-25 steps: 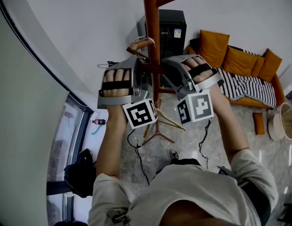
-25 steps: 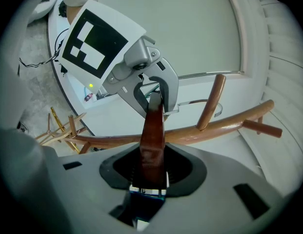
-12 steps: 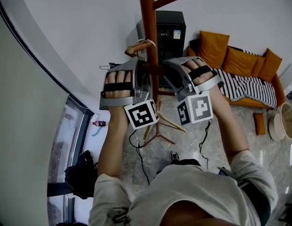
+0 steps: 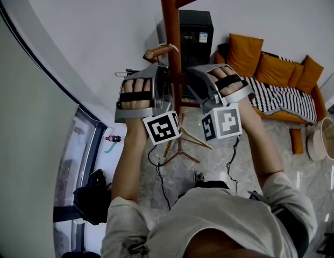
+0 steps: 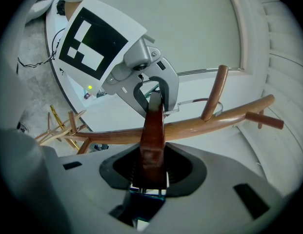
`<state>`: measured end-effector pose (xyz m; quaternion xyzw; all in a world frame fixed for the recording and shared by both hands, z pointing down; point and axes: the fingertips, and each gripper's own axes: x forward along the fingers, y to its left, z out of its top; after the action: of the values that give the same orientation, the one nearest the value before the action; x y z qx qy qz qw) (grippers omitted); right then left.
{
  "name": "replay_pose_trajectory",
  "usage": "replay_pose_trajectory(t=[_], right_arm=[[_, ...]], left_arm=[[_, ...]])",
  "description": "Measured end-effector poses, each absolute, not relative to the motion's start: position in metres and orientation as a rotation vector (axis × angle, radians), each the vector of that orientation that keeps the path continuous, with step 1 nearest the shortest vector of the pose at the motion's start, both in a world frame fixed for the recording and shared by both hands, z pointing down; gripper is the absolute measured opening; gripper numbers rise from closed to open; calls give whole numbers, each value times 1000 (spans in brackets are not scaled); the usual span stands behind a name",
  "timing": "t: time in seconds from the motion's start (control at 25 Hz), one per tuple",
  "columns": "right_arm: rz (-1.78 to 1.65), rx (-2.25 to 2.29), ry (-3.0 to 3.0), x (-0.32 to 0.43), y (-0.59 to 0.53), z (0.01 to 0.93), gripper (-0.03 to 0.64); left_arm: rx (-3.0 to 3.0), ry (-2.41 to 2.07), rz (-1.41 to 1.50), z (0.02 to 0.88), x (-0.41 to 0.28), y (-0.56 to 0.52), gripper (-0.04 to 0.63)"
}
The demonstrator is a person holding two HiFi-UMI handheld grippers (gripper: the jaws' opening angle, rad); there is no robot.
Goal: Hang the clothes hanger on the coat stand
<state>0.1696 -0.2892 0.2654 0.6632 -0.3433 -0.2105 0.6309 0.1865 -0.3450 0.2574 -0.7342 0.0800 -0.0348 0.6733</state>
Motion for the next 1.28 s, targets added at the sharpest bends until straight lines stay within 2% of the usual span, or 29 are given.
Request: replay_pose_trajectory(t=[0.52, 0.96, 1.28], right_arm=[[-502, 1559, -816, 168, -291, 270, 125], [-531, 1633, -836, 170, -292, 271, 161], [-627, 1670, -790, 165, -290, 267, 202]], left_arm=[[-1673, 219, -6, 258, 184, -344, 132], [-1668, 271, 139, 257, 186, -344, 138], [-1731, 341, 268, 254, 178, -345, 177]])
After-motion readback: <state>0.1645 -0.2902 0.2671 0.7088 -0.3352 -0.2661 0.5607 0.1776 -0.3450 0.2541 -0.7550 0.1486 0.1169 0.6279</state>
